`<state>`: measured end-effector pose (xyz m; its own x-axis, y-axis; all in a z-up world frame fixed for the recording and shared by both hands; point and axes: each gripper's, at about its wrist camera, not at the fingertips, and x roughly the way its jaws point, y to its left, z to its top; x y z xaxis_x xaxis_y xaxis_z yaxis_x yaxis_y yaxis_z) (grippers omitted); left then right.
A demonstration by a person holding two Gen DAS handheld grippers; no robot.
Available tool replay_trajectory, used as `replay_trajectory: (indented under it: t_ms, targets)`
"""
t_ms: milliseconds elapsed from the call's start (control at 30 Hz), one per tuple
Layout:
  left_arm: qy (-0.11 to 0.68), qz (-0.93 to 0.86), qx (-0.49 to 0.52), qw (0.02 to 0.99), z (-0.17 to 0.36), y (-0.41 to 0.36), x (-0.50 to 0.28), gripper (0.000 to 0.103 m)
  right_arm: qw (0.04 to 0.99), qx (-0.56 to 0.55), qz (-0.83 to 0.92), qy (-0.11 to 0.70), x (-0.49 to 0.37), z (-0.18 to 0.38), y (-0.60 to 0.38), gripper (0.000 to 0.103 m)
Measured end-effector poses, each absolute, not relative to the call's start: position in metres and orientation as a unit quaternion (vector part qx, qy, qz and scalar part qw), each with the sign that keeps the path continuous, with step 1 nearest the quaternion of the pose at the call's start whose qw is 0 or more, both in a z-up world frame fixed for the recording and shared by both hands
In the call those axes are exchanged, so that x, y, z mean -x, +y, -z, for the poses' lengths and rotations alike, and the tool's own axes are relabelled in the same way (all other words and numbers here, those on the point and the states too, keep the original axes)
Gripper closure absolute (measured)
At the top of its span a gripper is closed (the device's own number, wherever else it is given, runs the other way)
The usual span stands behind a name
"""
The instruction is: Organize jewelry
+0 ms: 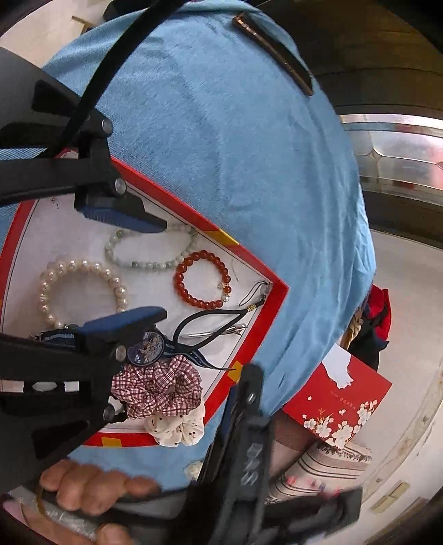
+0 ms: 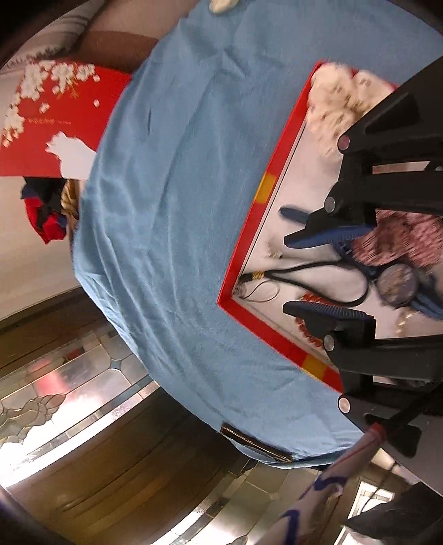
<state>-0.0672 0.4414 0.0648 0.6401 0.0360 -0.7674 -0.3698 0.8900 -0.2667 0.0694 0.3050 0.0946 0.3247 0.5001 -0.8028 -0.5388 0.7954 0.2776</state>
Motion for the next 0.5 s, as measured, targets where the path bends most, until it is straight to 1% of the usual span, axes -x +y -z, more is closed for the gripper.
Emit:
replay_trajectory:
  t_ms: [100, 167, 500]
  targets:
    - [0.405, -0.12, 0.196, 0.885, -0.067, 0.438, 0.068, 0.055, 0.821, 0.023, -0.312, 0.478, -0.056, -0.1, 0.283, 0.067]
    - [0.404, -0.124, 0.194, 0.886, -0.067, 0.438, 0.068, 0.054, 0.823, 0.017, -0.31, 0.476, -0.049, -0.101, 0.269, 0.064]
    - [0.4, -0.138, 0.178, 0.888, -0.07, 0.428, 0.072, 0.054, 0.837, 0.006, -0.285, 0.468, -0.016, -0.1, 0.216, 0.063]
